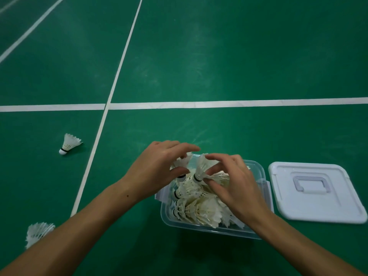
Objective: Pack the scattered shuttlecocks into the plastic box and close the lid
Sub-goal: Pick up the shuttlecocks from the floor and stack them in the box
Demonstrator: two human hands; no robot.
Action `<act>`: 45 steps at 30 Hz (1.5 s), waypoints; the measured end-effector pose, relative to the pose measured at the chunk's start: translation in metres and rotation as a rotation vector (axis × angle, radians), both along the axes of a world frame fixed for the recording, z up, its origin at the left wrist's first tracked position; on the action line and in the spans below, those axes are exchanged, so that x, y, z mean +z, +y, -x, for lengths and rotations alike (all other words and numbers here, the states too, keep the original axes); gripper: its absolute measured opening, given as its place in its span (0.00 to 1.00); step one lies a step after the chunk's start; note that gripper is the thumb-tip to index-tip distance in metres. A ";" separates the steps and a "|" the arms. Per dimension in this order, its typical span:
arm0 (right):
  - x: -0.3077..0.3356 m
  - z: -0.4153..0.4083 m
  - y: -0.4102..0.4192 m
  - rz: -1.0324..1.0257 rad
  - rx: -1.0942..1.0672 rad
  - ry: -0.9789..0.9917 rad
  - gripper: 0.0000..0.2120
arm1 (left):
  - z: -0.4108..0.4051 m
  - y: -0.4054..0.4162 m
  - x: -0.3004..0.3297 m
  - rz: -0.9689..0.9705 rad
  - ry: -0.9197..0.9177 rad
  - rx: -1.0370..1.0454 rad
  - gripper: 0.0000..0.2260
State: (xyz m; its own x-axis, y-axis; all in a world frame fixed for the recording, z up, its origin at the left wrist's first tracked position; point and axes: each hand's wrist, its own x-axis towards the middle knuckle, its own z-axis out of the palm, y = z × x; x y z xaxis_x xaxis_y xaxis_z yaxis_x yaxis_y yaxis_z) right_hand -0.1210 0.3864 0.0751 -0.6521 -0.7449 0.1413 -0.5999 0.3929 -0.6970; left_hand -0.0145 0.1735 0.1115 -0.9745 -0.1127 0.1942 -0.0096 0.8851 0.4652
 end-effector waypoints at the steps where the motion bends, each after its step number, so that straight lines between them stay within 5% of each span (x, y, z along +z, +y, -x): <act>1: -0.001 -0.001 0.003 0.011 -0.031 -0.034 0.27 | -0.004 -0.002 0.001 -0.009 0.011 0.028 0.25; 11: -0.017 -0.009 0.003 -0.123 0.011 0.061 0.13 | -0.035 -0.015 -0.009 -0.118 0.058 0.185 0.22; 19: -0.028 0.021 -0.013 -0.408 0.202 -0.299 0.08 | -0.031 -0.006 -0.017 -0.097 0.086 0.146 0.10; 28: -0.017 0.033 -0.001 -0.297 0.259 -0.566 0.14 | -0.021 0.007 -0.015 0.029 0.125 0.044 0.04; 34: 0.015 0.030 0.020 -0.143 0.087 -0.419 0.16 | -0.016 0.014 -0.007 -0.123 -0.003 -0.021 0.02; 39: 0.027 0.020 0.024 -0.013 0.063 -0.019 0.22 | 0.003 0.028 0.003 -0.069 0.013 -0.090 0.02; 45: 0.013 0.016 0.020 -0.003 0.115 0.229 0.12 | 0.013 0.039 0.003 -0.137 0.060 -0.114 0.06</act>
State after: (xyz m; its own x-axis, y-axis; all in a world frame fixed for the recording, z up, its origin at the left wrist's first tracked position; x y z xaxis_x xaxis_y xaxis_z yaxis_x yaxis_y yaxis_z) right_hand -0.1366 0.4062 0.0882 -0.5143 -0.8129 0.2733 -0.7828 0.3148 -0.5367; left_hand -0.0271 0.2127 0.1150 -0.9695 -0.0312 0.2429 0.1189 0.8071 0.5783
